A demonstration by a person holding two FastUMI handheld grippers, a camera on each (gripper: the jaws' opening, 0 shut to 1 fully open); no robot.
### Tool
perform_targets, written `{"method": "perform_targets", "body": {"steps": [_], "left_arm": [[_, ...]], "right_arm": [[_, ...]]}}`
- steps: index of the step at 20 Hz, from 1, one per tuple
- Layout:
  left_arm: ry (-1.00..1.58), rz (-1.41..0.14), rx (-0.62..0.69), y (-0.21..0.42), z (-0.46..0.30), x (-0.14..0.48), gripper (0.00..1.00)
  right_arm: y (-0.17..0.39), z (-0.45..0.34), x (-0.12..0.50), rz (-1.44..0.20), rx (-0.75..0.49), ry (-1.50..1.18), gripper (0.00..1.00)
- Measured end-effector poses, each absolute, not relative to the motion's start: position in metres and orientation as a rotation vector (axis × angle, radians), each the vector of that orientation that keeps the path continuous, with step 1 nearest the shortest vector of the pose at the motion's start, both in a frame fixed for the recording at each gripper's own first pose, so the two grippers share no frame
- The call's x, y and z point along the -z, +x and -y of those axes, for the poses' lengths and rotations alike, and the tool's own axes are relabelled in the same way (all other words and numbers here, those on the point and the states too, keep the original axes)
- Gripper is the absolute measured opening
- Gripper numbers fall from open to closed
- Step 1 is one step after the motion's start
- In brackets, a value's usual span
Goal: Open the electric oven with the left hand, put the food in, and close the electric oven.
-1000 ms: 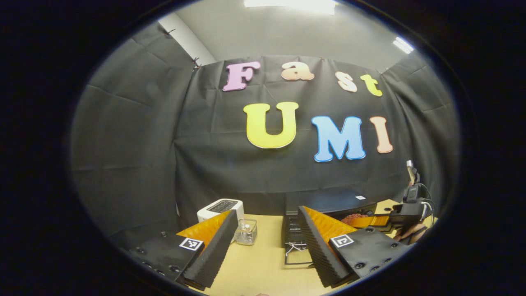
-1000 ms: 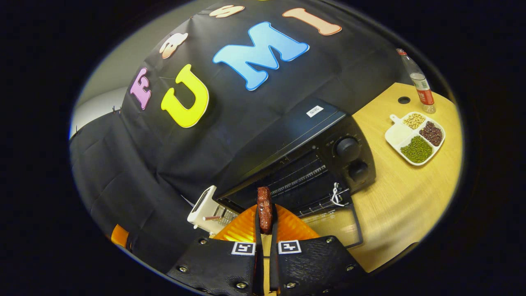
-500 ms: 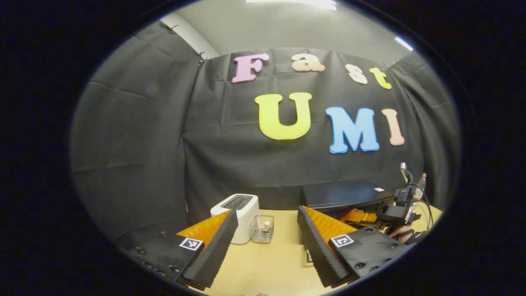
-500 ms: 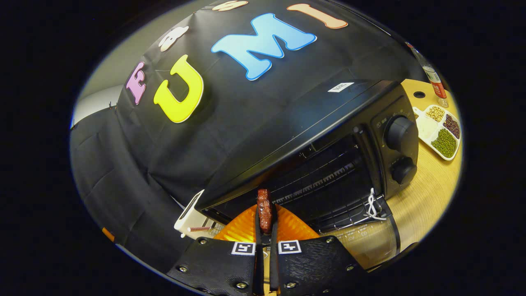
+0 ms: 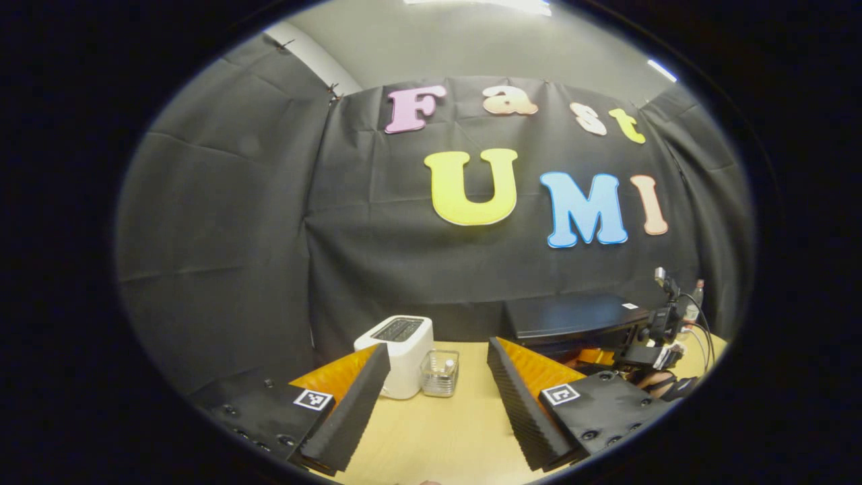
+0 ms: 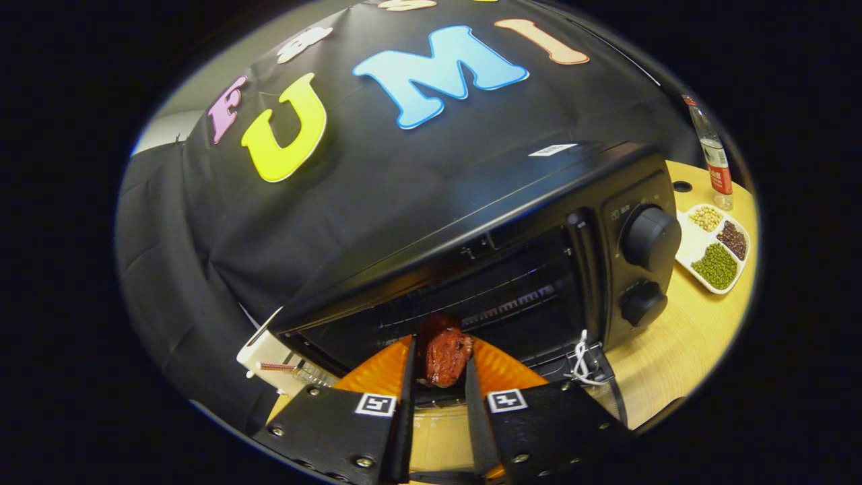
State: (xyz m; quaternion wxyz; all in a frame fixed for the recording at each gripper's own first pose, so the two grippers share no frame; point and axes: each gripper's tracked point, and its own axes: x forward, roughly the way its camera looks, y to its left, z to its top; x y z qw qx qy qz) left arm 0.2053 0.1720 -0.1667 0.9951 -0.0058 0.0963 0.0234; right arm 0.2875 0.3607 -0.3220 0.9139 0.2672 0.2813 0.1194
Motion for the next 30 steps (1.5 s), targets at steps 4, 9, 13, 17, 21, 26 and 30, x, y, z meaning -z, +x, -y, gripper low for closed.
{"method": "perform_targets", "body": {"steps": [4, 9, 13, 17, 21, 26, 30], "left_arm": [[-0.012, -0.188, -0.039, 0.204, -0.17, 0.168, 0.96], [-0.04, -0.193, 0.003, 0.208, -0.146, 0.175, 1.0], [-0.044, -0.198, 0.068, 0.212, -0.111, 0.179, 1.0], [-0.045, -0.215, 0.14, 0.214, -0.069, 0.19, 1.0], [-0.043, -0.239, 0.215, 0.211, -0.023, 0.204, 1.0], [-0.068, -0.322, 0.28, 0.196, 0.02, 0.242, 0.97], [-0.062, -0.401, 0.318, 0.186, 0.049, 0.279, 1.0]], "right_arm": [[0.286, -0.346, 0.317, -0.566, -0.226, 0.486, 0.82], [0.269, -0.326, 0.276, -0.488, -0.264, 0.381, 0.96], [0.247, -0.301, 0.242, -0.415, -0.288, 0.265, 0.96], [0.225, -0.272, 0.205, -0.336, -0.276, 0.203, 0.96], [0.201, -0.24, 0.174, -0.274, -0.238, 0.175, 0.96], [0.175, -0.2, 0.149, -0.246, -0.203, 0.162, 0.92], [0.157, -0.175, 0.142, -0.243, -0.167, 0.147, 0.99]]}}
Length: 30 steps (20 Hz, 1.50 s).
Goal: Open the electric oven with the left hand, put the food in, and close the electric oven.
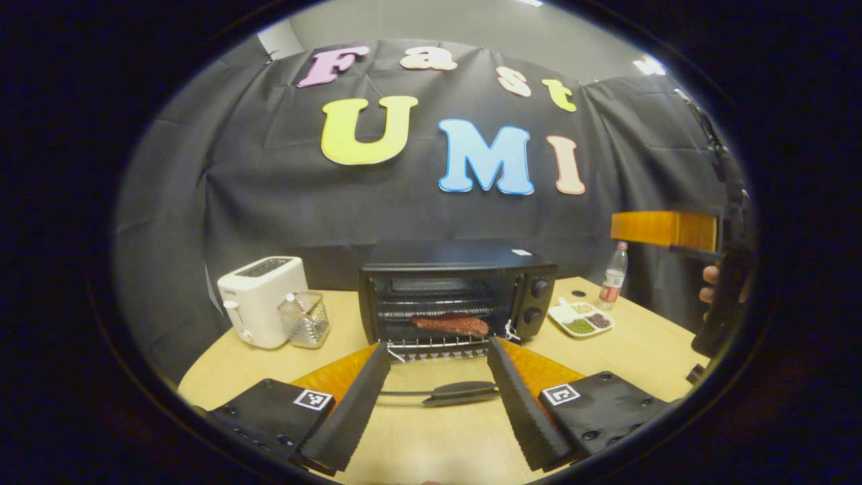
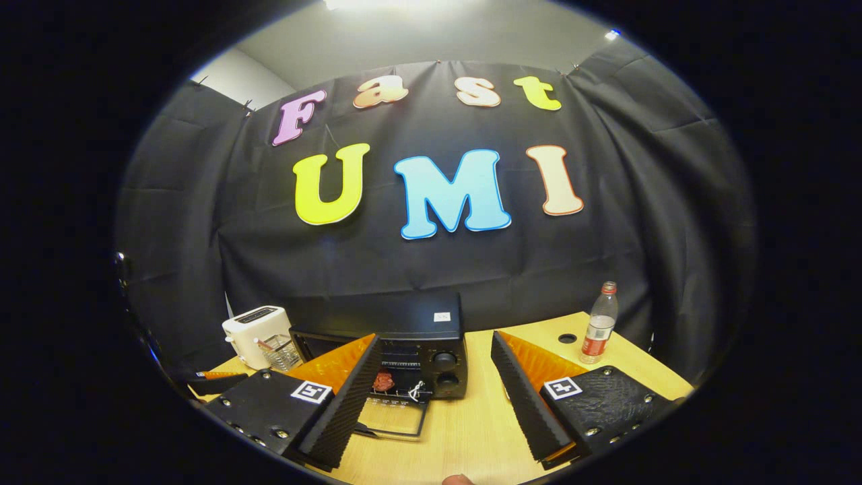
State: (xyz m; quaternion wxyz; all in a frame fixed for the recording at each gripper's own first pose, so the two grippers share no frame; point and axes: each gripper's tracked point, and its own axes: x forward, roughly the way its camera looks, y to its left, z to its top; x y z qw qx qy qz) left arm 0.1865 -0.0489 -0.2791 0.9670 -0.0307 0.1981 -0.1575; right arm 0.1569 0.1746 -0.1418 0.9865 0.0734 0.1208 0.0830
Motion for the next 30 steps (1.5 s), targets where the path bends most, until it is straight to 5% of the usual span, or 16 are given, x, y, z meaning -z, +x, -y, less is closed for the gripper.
{"method": "perform_targets", "body": {"steps": [16, 30], "left_arm": [[-0.018, -0.81, 0.351, 0.171, 0.094, 0.429, 0.98], [0.001, -0.854, 0.298, 0.189, 0.098, 0.449, 1.0]], "right_arm": [[0.112, -0.103, 0.157, -0.304, 0.005, 0.07, 0.99], [0.096, -0.09, 0.161, -0.317, 0.07, 0.061, 0.99]]}}
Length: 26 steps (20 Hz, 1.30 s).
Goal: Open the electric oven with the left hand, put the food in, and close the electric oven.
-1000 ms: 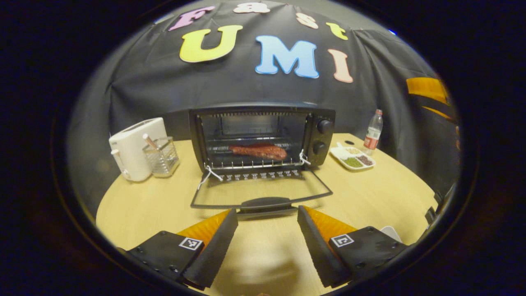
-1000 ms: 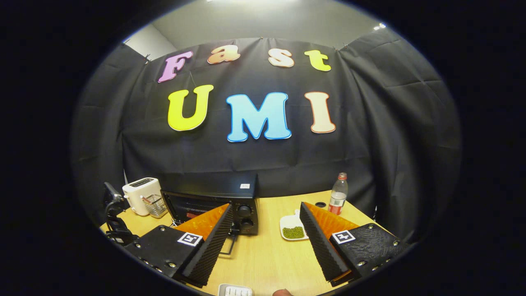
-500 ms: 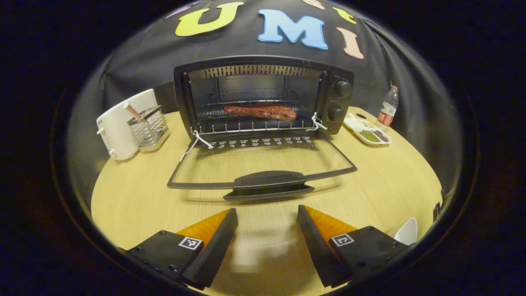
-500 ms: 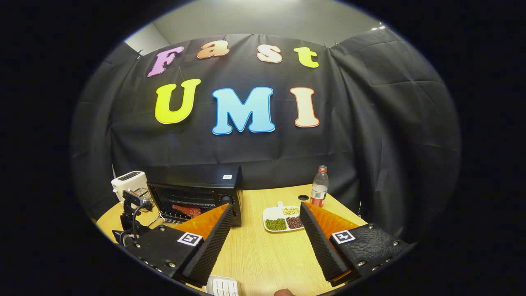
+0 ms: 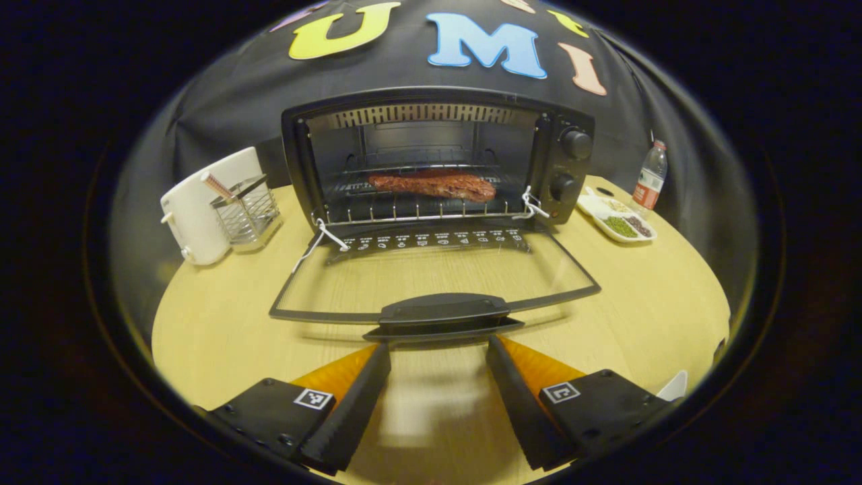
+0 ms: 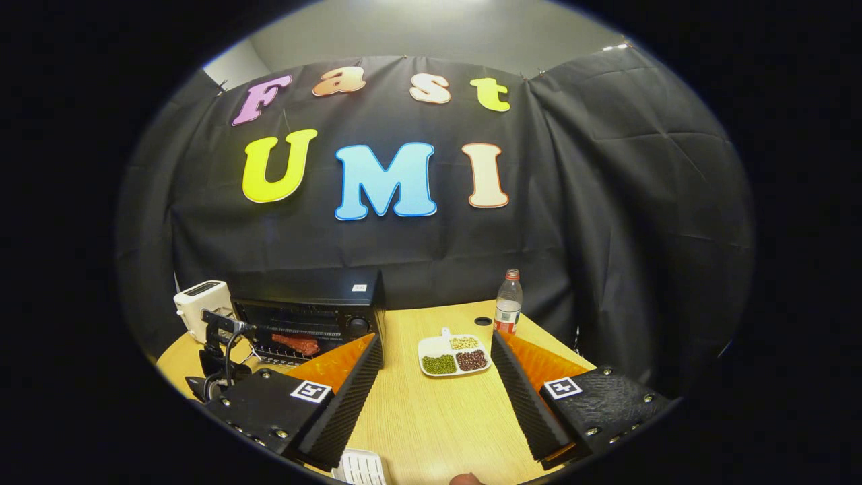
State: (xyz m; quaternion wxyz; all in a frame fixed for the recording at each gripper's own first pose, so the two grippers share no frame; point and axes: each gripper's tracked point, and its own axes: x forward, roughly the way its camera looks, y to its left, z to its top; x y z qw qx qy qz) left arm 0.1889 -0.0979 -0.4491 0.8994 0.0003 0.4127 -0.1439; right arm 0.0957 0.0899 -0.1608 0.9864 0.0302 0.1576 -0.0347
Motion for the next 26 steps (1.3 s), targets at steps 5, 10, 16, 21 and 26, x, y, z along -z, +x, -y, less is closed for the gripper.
{"method": "perform_targets", "body": {"steps": [5, 10, 16, 21, 26], "left_arm": [[-0.002, -0.81, 0.289, 0.19, 0.096, 0.431, 0.97], [0.015, -0.724, 0.277, 0.191, 0.093, 0.399, 0.97], [0.076, -0.593, 0.287, 0.207, 0.092, 0.363, 1.0], [0.116, -0.492, 0.3, 0.241, 0.099, 0.336, 0.98], [0.077, -0.438, 0.308, 0.294, 0.1, 0.291, 1.0]], "right_arm": [[0.091, -0.096, 0.16, -0.31, 0.037, 0.042, 0.99], [0.094, -0.098, 0.159, -0.304, 0.014, 0.044, 0.99], [0.095, -0.099, 0.159, -0.307, 0.004, 0.047, 0.99], [0.098, -0.095, 0.161, -0.314, 0.014, 0.042, 0.99], [0.098, -0.093, 0.157, -0.311, 0.032, 0.041, 0.99]]}}
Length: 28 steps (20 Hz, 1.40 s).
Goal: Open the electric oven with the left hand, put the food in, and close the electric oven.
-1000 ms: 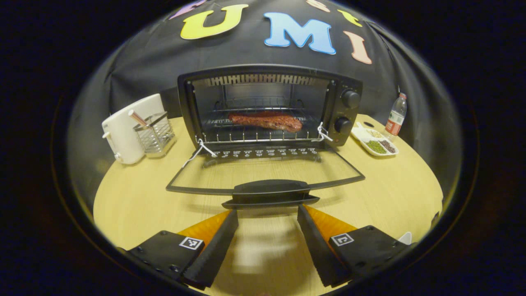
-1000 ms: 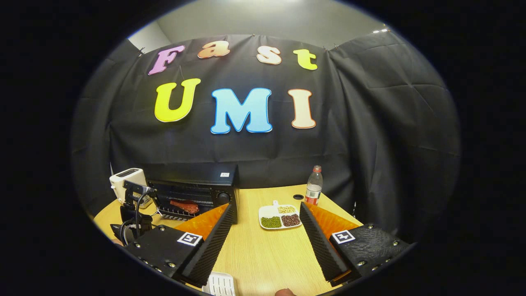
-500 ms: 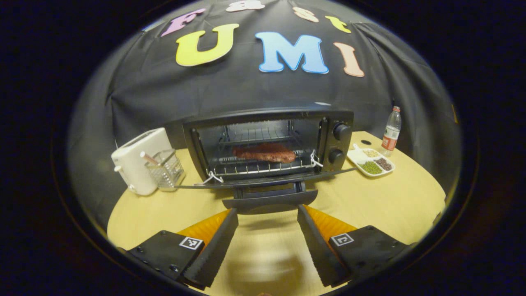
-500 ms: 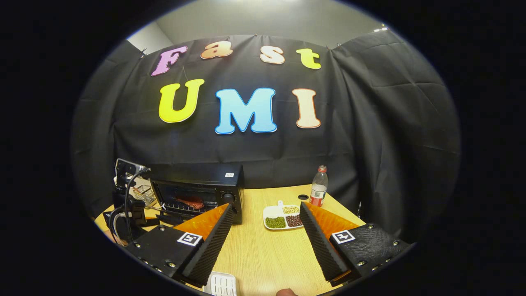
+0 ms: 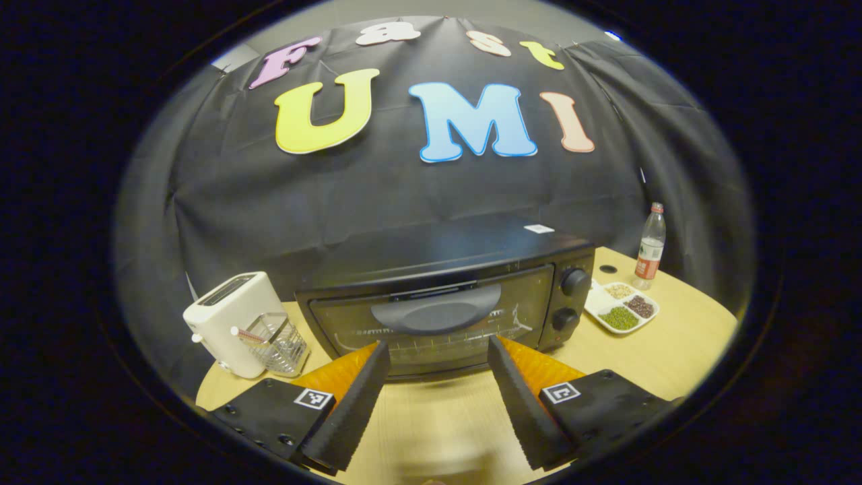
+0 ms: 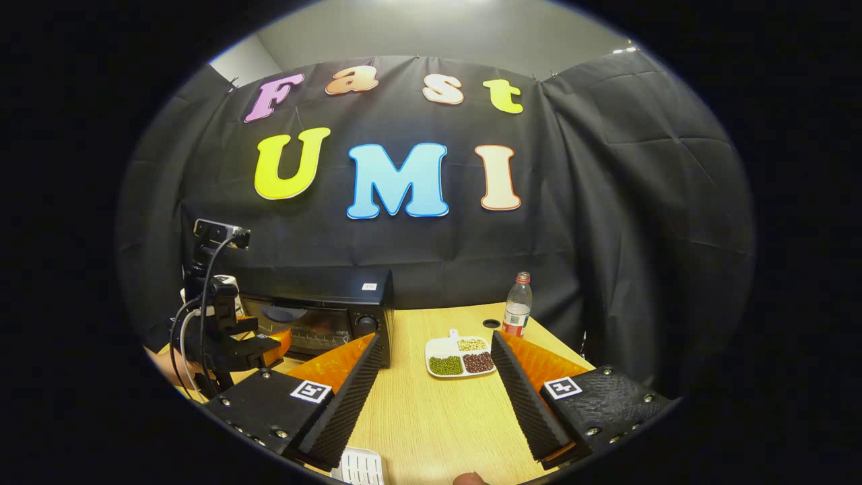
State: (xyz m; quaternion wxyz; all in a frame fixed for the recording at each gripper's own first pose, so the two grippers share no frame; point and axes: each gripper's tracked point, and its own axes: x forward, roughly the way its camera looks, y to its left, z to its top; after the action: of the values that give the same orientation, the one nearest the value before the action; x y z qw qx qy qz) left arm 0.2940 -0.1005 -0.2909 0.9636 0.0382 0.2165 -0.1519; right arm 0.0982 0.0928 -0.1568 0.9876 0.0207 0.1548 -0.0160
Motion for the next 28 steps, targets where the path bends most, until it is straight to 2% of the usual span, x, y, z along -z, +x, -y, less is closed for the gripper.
{"method": "perform_targets", "body": {"steps": [3, 6, 9, 10, 15, 20, 27, 28], "left_arm": [[0.044, -0.372, 0.326, 0.287, 0.108, 0.262, 0.97], [0.038, -0.279, 0.309, 0.264, 0.106, 0.214, 1.0], [0.014, -0.212, 0.261, 0.23, 0.103, 0.165, 0.91], [0.003, -0.194, 0.237, 0.218, 0.101, 0.151, 1.0], [-0.025, -0.155, 0.128, 0.144, 0.09, 0.101, 1.0], [-0.017, -0.132, 0.065, 0.083, 0.076, 0.072, 1.0], [0.007, -0.082, 0.046, 0.034, 0.044, 0.045, 1.0], [0.004, -0.078, 0.042, 0.03, 0.039, 0.042, 0.97]], "right_arm": [[0.097, -0.095, 0.144, -0.278, 0.019, 0.054, 0.99], [0.092, -0.096, 0.129, -0.236, -0.026, 0.056, 0.99], [0.082, -0.093, 0.114, -0.208, -0.095, 0.061, 0.99], [0.078, -0.09, 0.11, -0.199, -0.116, 0.058, 0.99], [0.052, -0.066, 0.087, -0.157, -0.188, 0.073, 0.99], [0.028, -0.054, 0.081, -0.142, -0.238, 0.071, 0.99], [0.009, -0.062, 0.075, -0.127, -0.232, 0.096, 0.98], [0.007, -0.063, 0.073, -0.122, -0.225, 0.092, 0.98]]}}
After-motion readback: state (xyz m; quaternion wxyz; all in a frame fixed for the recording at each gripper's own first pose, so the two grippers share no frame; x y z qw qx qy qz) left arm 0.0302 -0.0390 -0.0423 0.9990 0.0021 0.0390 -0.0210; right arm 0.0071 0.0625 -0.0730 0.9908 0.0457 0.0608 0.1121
